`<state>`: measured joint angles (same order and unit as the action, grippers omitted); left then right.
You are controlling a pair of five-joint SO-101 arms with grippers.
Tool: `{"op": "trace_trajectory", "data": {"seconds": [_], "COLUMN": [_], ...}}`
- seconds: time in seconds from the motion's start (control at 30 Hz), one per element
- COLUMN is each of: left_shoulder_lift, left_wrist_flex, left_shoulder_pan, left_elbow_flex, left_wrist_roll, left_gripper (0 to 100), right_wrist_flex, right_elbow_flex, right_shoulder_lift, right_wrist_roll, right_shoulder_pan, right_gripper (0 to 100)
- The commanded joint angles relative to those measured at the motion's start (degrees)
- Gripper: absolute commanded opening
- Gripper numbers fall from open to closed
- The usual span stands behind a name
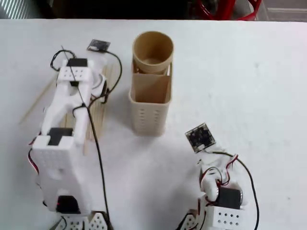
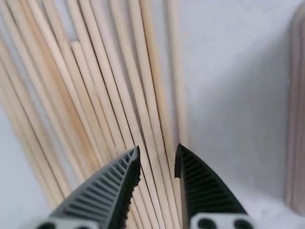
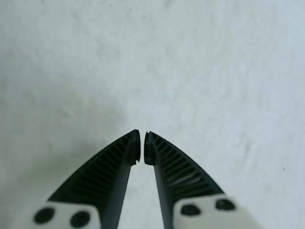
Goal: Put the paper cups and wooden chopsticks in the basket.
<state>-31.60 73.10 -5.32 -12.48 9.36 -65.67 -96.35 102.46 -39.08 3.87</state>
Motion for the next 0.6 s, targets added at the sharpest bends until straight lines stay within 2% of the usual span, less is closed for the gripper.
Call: {"op": "trace_trajectory", "data": {"seconds": [0.0,0.13,0.4,0.57], "left_shoulder_lift": [-1.98,-4.97,-6.29,-2.59], "left_wrist_flex": [-2.46,-1.76,-1.32,-1.23], "left_shoulder_pan": [1.10,0.75,0.40,-1.27], "left_elbow_flex": [-1.76,-4.40,-5.80,-5.36], "left_wrist_roll": [0.35,0.44,0.44,0.53], "left_gripper": [14,13,2,2], "right_wrist_flex": [-0.48,-0.48,-0.48,-0.48], "right_elbow_flex": [-0.53,-0.53,-0.53,-0.53], "right_shoulder_lift": [0.57,0.57,0.57,0.57], "right_wrist_roll": [-0.26,-0.26,-0.26,-0.26], "right_shoulder_pan": [-0.22,-0.22,-0.22,-0.22], "right_gripper": [2.9,2.9,2.9,2.9]}}
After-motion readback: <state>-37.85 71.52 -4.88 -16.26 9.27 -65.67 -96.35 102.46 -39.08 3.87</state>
